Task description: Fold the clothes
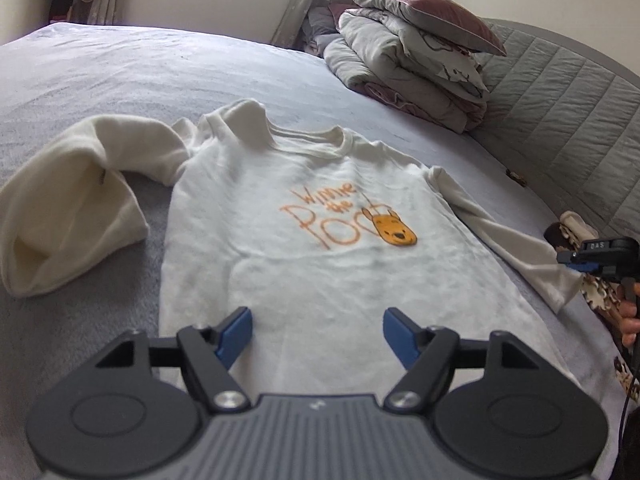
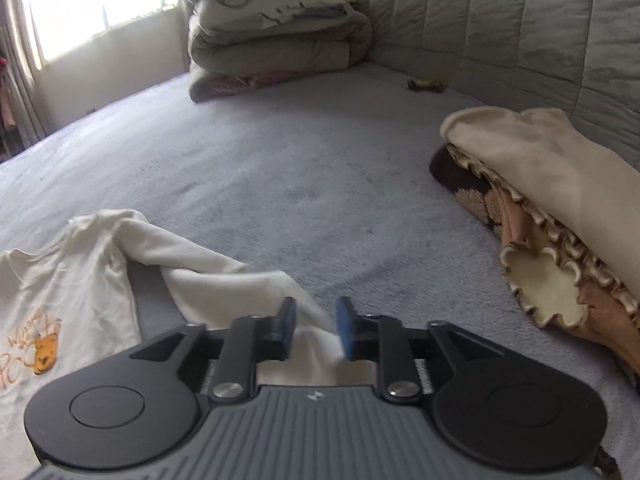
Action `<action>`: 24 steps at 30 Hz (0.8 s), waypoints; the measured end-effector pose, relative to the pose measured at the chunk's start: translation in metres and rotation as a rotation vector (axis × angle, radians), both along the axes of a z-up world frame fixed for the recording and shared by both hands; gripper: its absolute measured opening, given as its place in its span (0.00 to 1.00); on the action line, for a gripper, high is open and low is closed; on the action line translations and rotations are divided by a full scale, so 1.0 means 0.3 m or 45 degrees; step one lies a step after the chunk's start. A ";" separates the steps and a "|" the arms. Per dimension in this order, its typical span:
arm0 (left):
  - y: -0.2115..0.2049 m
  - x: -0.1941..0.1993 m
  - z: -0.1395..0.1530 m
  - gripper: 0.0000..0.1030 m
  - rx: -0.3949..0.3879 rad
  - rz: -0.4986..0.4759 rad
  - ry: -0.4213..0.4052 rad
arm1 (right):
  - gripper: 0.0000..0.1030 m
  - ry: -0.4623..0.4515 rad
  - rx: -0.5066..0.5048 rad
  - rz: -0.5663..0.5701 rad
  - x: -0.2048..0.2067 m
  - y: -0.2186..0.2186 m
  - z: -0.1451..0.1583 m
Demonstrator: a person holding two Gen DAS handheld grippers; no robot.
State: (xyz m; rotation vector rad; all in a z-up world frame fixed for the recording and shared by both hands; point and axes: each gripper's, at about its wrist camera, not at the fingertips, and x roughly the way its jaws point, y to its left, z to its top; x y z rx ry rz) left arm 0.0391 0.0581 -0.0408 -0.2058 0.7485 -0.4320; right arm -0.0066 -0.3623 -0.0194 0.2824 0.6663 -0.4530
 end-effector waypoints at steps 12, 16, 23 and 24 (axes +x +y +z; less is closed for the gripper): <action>0.161 0.101 0.052 0.75 0.022 0.372 0.053 | 0.34 0.034 -0.026 0.158 0.031 0.117 -0.048; 0.243 0.132 0.061 0.75 -0.030 0.511 0.064 | 0.35 0.049 -0.052 0.212 0.048 0.150 -0.061; 0.342 0.184 0.042 0.74 -0.119 0.686 0.166 | 0.35 0.075 -0.050 0.236 0.053 0.163 -0.075; 0.348 0.187 0.045 0.73 -0.114 0.701 0.175 | 0.35 0.075 -0.051 0.235 0.053 0.162 -0.076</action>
